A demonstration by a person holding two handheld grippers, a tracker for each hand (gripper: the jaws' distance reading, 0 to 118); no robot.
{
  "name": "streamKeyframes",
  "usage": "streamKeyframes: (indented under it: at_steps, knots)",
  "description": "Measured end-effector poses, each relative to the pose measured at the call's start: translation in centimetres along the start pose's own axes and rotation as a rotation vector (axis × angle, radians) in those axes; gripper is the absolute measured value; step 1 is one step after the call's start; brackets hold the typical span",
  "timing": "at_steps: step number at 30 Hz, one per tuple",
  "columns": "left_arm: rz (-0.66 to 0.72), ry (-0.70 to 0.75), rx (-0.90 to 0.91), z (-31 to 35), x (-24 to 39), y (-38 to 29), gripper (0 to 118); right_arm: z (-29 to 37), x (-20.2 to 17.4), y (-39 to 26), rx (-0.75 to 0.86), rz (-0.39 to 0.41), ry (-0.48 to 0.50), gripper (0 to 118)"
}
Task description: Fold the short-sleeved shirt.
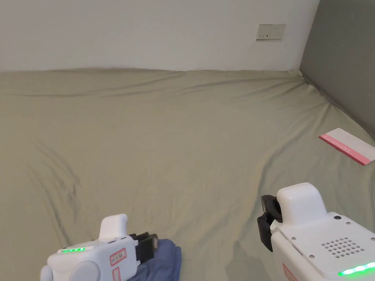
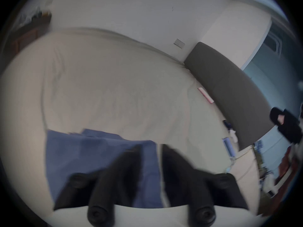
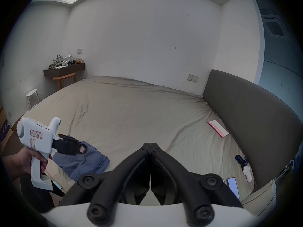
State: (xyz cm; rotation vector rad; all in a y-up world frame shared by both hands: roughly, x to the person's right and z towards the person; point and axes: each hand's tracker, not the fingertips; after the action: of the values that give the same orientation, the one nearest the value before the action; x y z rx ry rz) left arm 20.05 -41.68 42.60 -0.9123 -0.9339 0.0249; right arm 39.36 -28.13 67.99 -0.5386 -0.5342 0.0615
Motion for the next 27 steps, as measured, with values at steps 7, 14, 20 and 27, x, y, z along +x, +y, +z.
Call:
streamKeyframes:
  at_steps: [7,14,20,27]
  knots:
    - [-0.218,0.164,-0.021,-2.1,0.9,-3.7,0,0.4,-0.3,-0.3,-0.005,0.012,0.004,2]
    - [-0.371,0.29,-0.083,-7.3,3.6,-7.3,0,1.0,-0.2,-0.6,-0.016,0.023,-0.002,2]
    - [-0.429,0.242,-0.072,-7.4,6.2,-8.0,0,0.6,0.2,-0.9,-0.029,0.017,-0.012,2]
    - [-0.368,-0.124,-0.134,-5.7,8.1,-9.3,0,-0.6,-1.0,-0.4,-0.037,0.024,0.018,2]
